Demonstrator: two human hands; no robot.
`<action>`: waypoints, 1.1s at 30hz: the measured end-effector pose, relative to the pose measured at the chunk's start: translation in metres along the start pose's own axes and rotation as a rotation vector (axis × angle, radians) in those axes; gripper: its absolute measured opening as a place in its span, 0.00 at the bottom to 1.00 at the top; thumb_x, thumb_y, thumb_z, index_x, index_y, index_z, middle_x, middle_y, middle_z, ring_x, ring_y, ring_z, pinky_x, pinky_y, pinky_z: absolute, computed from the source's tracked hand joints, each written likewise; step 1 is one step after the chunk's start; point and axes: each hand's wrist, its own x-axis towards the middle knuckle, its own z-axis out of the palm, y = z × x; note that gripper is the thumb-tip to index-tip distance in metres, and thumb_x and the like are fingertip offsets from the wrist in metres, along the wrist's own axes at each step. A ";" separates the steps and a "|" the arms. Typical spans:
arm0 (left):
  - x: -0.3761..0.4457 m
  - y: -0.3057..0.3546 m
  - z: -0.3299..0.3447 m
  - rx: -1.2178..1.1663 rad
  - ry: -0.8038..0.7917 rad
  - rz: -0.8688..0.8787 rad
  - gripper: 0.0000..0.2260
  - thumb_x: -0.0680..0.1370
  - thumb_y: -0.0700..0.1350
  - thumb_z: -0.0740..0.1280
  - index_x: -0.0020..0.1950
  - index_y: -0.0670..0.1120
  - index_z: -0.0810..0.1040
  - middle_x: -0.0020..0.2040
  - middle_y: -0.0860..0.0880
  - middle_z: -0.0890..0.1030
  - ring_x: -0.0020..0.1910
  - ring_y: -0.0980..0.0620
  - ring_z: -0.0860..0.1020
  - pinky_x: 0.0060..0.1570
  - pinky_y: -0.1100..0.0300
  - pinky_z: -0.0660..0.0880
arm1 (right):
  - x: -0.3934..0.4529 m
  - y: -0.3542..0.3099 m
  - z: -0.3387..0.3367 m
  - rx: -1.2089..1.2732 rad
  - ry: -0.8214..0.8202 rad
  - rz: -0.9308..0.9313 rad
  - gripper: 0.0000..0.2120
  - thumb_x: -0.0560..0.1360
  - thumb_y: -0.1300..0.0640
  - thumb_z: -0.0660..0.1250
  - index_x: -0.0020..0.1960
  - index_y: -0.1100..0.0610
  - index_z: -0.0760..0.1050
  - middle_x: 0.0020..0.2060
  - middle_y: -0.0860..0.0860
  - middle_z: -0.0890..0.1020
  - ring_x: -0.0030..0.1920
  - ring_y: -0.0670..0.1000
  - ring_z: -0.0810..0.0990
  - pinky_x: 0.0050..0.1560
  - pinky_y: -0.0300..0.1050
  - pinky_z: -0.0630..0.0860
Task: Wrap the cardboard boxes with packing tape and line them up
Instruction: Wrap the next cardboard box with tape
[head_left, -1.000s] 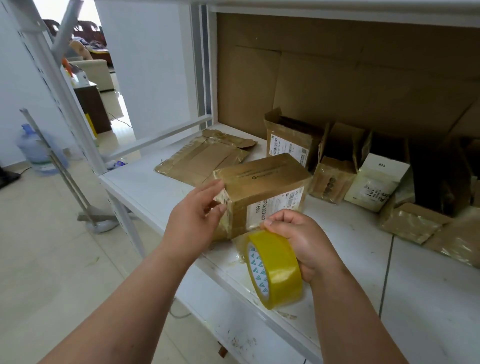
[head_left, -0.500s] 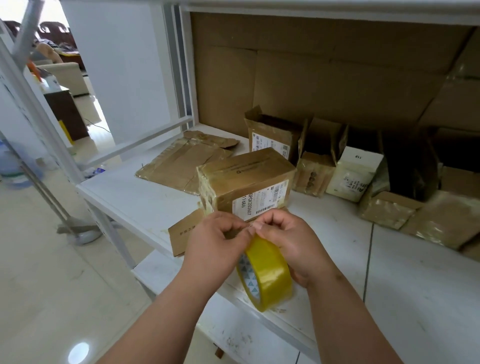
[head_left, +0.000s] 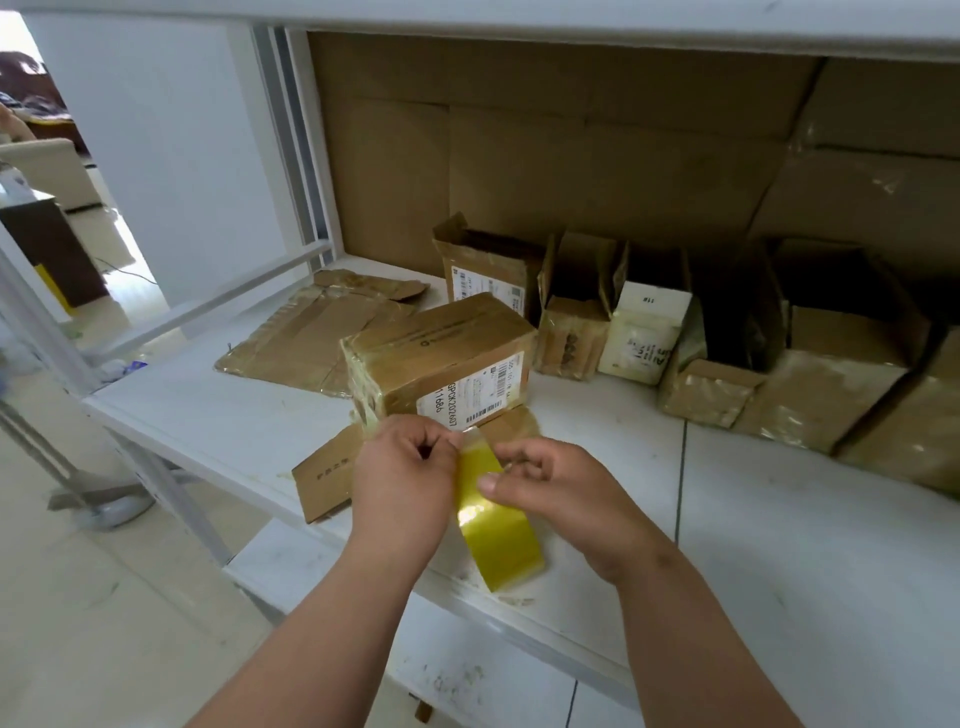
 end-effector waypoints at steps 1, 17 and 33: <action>-0.001 0.000 0.004 -0.037 -0.010 -0.008 0.10 0.77 0.42 0.71 0.35 0.48 0.81 0.37 0.51 0.81 0.37 0.49 0.79 0.41 0.47 0.79 | -0.003 0.000 -0.004 0.003 -0.009 -0.017 0.22 0.71 0.54 0.77 0.63 0.51 0.76 0.40 0.49 0.84 0.43 0.44 0.83 0.47 0.40 0.78; 0.037 0.032 0.014 0.884 -0.006 0.550 0.30 0.72 0.54 0.71 0.74 0.52 0.70 0.76 0.44 0.63 0.77 0.39 0.52 0.75 0.37 0.42 | -0.026 0.046 -0.066 -1.068 0.428 0.062 0.20 0.75 0.57 0.62 0.65 0.42 0.71 0.64 0.44 0.74 0.67 0.49 0.70 0.66 0.50 0.54; 0.077 0.016 -0.023 0.941 -0.359 0.229 0.27 0.81 0.61 0.57 0.78 0.67 0.51 0.81 0.50 0.52 0.79 0.36 0.45 0.74 0.39 0.60 | 0.044 0.007 -0.021 -0.937 0.418 -0.175 0.30 0.77 0.48 0.62 0.76 0.42 0.56 0.77 0.48 0.57 0.76 0.54 0.54 0.74 0.59 0.50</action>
